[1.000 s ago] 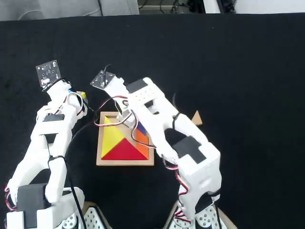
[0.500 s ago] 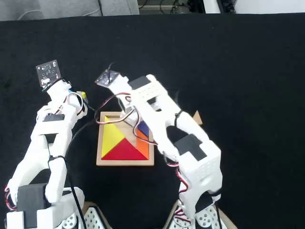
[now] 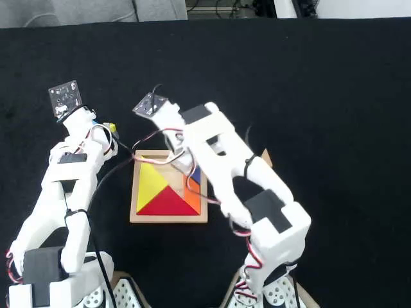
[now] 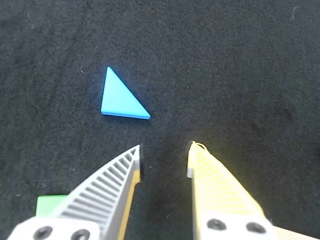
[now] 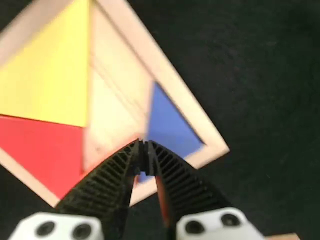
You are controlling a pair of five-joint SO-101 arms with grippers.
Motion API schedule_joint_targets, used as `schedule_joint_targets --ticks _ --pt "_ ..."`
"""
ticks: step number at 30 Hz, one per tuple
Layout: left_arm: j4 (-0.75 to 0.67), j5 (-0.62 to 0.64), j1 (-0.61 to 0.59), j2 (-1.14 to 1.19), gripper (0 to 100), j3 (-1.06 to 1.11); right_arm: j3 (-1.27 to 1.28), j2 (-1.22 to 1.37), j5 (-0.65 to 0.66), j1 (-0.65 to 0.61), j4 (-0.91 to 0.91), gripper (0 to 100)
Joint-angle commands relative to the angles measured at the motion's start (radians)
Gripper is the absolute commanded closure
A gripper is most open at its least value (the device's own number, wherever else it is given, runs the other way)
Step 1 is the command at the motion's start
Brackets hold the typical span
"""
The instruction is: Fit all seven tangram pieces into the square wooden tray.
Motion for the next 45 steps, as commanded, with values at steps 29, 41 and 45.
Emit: schedule_joint_targets --ticks 29,41,45 --pt "-0.015 0.006 0.008 -0.035 84 -0.044 -0.062 0.051 0.003 -0.023 -0.006 98.8" --pt "0.028 -0.002 0.004 -0.046 84 -0.047 -0.165 -0.082 -0.005 -0.006 0.192 98.8" --pt "0.199 -0.071 -0.005 -0.032 84 -0.140 -0.038 -0.292 -0.041 0.063 0.155 98.8"
